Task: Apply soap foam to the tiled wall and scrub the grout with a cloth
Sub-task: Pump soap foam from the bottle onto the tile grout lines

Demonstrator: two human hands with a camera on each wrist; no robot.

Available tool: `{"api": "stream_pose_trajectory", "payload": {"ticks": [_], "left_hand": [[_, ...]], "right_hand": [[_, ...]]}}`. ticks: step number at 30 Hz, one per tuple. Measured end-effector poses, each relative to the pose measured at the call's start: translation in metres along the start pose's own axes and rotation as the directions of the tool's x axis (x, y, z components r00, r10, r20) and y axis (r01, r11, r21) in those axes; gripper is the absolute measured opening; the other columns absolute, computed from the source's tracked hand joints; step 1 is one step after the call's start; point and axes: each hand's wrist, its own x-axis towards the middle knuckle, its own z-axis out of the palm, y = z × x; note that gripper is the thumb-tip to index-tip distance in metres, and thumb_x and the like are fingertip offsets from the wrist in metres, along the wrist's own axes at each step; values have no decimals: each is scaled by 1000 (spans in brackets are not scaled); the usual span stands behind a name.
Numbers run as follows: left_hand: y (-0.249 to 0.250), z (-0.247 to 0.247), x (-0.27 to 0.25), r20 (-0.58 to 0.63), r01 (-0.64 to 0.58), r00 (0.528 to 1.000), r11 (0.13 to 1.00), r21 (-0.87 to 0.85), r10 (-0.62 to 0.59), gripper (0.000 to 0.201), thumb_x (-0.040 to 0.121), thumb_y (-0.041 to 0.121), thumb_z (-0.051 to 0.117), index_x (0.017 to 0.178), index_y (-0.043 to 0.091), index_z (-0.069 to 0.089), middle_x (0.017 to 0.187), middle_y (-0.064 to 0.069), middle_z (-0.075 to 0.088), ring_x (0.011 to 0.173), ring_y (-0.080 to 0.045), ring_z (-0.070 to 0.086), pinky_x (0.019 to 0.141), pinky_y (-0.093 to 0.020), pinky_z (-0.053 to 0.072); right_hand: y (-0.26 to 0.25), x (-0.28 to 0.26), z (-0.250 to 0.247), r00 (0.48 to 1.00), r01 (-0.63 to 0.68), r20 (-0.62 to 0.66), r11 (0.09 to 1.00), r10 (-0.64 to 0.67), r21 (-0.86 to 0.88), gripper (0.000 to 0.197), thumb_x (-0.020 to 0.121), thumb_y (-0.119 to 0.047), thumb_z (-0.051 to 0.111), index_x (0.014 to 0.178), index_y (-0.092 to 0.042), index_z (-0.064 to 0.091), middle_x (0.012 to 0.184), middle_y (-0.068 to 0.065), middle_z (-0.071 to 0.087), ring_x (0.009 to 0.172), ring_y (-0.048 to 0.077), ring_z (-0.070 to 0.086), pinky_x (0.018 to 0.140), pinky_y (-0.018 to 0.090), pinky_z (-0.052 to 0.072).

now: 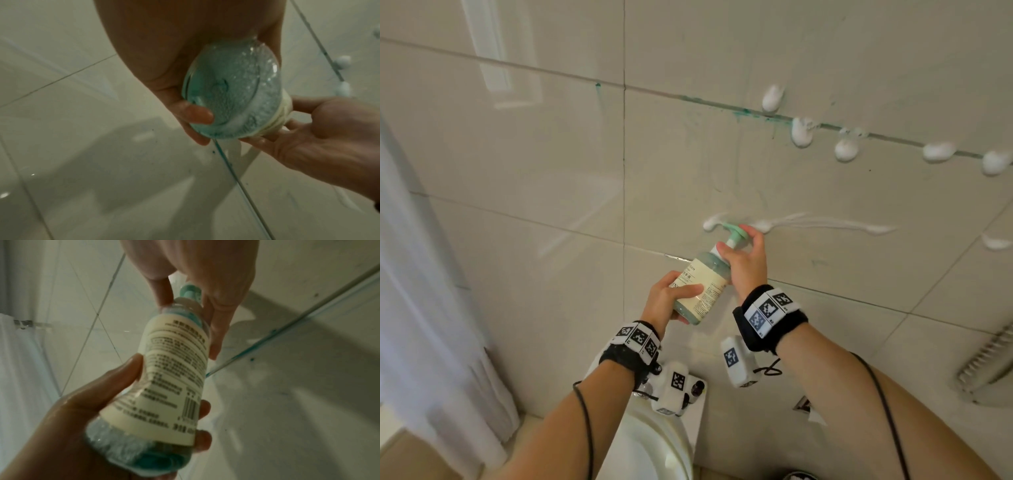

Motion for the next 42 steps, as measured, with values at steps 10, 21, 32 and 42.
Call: {"api": "stream_pose_trajectory", "payload": {"ticks": [10,21,32,42], "left_hand": [[3,77,-24,187,-242,968,807,539,166,78,71,42,86,134,31,43,110,15,63,97,3,60,77,-16,48],[-14,223,-60,379,-383,917,543,747,126,79,72,44,79,135,17,40,105,1,65,91,-17,63,80,-31,55],[-51,400,-141,613,-550,788,500,669,46,76,80,42,76,139,13,38,104,1,60,91,-16,59,76,-24,47],[-114,553,-228,787,-664,614,504,552,-53,70,82,42,74,138,17,40,110,-3,66,96,-22,65,80,-31,52]], "right_hand": [[-20,-11,-89,996,-7,-85,993,-3,-118,51,67,-32,75,107,-49,48,112,0,62,91,24,69,75,50,60],[-25,-41,-249,965,-40,-262,990,3,-138,49,80,-27,73,119,-38,45,104,-3,62,85,21,69,76,48,60],[-35,-112,-452,884,-93,-466,988,24,-126,53,75,-31,75,119,-39,46,110,1,64,89,25,69,74,51,60],[-27,-213,-628,742,-167,-661,986,114,-18,57,78,-29,76,126,-37,46,106,0,62,89,23,69,70,50,61]]}}
